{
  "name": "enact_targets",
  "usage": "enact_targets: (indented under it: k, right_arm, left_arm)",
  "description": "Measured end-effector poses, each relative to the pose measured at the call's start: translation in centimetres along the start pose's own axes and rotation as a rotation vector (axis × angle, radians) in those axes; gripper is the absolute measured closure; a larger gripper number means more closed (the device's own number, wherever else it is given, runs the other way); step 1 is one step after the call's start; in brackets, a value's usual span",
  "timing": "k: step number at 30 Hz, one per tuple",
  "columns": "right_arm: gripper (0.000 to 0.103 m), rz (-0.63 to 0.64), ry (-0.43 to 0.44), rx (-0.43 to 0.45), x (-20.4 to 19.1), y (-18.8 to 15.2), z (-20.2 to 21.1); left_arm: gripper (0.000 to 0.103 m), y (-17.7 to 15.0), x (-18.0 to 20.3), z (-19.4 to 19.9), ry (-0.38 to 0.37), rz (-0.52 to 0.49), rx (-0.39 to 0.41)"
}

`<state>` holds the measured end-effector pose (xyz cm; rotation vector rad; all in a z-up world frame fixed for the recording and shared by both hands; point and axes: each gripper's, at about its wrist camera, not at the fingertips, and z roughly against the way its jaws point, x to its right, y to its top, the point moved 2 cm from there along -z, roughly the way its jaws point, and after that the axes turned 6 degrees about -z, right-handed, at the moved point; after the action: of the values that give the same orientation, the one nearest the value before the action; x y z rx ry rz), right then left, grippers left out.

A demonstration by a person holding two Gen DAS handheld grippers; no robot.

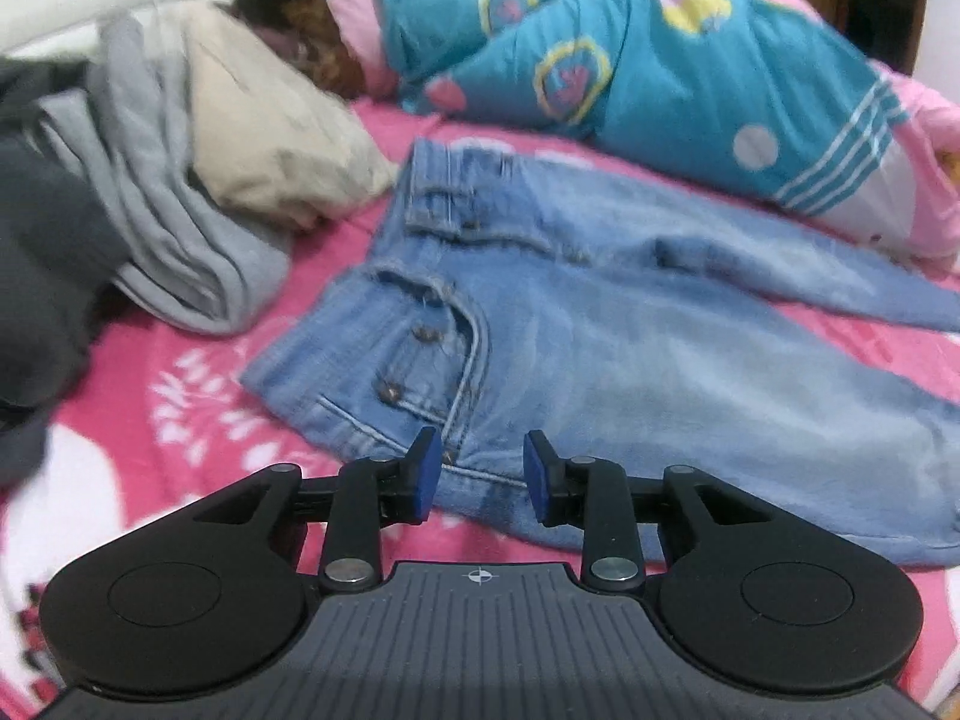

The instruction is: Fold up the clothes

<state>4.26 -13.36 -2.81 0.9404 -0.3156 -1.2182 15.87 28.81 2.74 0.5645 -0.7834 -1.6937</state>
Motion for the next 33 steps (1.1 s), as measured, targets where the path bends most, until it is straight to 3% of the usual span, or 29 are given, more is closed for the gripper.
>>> enact_targets:
  k: [2, 5, 8, 12, 15, 20, 23, 26, 30, 33]
  right_arm:
    - [0.098, -0.012, -0.014, -0.048, 0.5, -2.1, -0.4]
    - [0.098, 0.02, 0.013, -0.037, -0.3, -3.6, 1.7]
    - [0.098, 0.033, 0.005, -0.045, 0.2, -3.1, 3.2]
    - [0.098, -0.061, -0.09, -0.014, 3.5, -3.0, 3.5]
    - [0.097, -0.131, -0.161, 0.01, 6.0, -2.9, 3.8]
    - [0.093, -0.07, -0.148, 0.036, 5.2, -6.7, 7.7]
    - [0.087, -0.077, -0.122, 0.037, 5.7, -6.7, 10.3]
    - [0.086, -0.105, -0.165, 0.125, 7.5, -5.7, 12.2]
    - [0.086, -0.203, -0.223, 0.178, 10.9, -5.9, 12.3]
    - [0.086, -0.193, -0.268, 0.139, 11.8, -8.4, 12.6]
  left_arm:
    - [0.073, 0.3, 0.3, 2.3, -0.013, 0.02, 0.047]
    - [0.072, 1.1, 1.4, 5.1, -0.043, 0.045, 0.105]
    - [0.072, 2.7, 3.4, 6.8, -0.118, 0.058, 0.151]
    - [0.07, 5.0, 7.5, 8.2, -0.26, 0.063, 0.176]
    - [0.062, 6.2, 11.8, 8.4, -0.38, 0.033, 0.148]
    - [0.061, 5.9, 18.3, 7.5, -0.508, -0.046, 0.027]
    - [0.059, 6.0, 20.5, 7.2, -0.519, -0.067, -0.011]
    - [0.053, 5.8, 23.2, 6.7, -0.485, -0.101, -0.017]
    - [0.05, 2.5, 28.1, 4.8, -0.451, -0.161, -0.016]
    - [0.05, -0.4, 31.0, 2.3, -0.393, -0.167, -0.03]
